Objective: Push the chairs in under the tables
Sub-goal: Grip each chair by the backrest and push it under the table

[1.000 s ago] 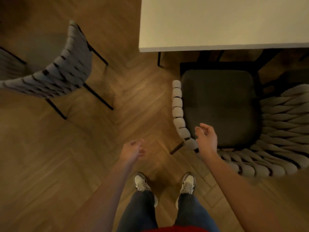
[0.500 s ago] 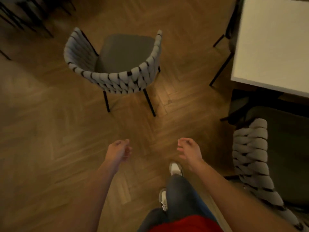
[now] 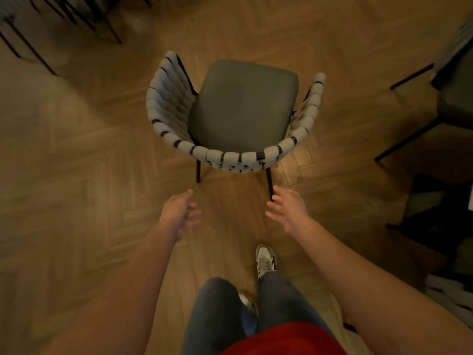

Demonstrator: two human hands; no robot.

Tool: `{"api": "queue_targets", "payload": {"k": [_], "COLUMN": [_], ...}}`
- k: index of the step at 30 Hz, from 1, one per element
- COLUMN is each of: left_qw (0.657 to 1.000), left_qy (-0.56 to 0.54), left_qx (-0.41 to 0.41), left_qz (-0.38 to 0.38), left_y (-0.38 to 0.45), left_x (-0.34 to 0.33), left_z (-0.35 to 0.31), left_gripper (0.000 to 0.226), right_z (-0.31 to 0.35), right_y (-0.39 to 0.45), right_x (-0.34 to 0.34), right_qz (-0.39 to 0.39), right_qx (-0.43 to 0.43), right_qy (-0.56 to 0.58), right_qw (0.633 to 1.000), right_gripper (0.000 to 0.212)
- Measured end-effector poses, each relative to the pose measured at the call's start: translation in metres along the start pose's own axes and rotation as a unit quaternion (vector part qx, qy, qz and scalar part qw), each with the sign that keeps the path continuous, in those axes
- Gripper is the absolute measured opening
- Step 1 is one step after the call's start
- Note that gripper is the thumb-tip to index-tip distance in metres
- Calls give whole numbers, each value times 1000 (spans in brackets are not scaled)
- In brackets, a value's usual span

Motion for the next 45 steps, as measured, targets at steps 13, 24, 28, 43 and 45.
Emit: {"api": "queue_targets", "payload": {"k": [13, 24, 28, 43, 45], "left_qw": [999, 999, 995, 988, 984], "left_qy": [22, -7, 41, 147, 174], "left_qx": [19, 41, 71, 20, 0], "left_qz": [-15, -33, -49, 31, 48], "left_y": [196, 288, 295, 318, 320], "left_x": [22, 20, 21, -71, -91], "left_z": [-100, -128, -127, -193, -203], "left_gripper": [61, 60, 49, 47, 48], "right_z": [78, 88, 86, 77, 72], "right_y": [79, 106, 103, 84, 81], "right_x": [-74, -75, -71, -50, -44], "right_qz": [-73, -223, -246, -241, -241], "right_qx": [-26, -64, -74, -60, -70], "right_qy": [194, 290, 322, 480, 501], "right_qw": [978, 928, 911, 841, 828], "right_gripper": [54, 60, 57, 42, 40]}}
Point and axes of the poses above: each hand's wrist, its own y-axis towards the middle knuckle, its own x-axis out of the back of the hand, z = x × y, the point moved 10 cm from there along y, towards the middle knuckle, and after that the axes turned 14 degrees about -x, right-handed, at the moved point
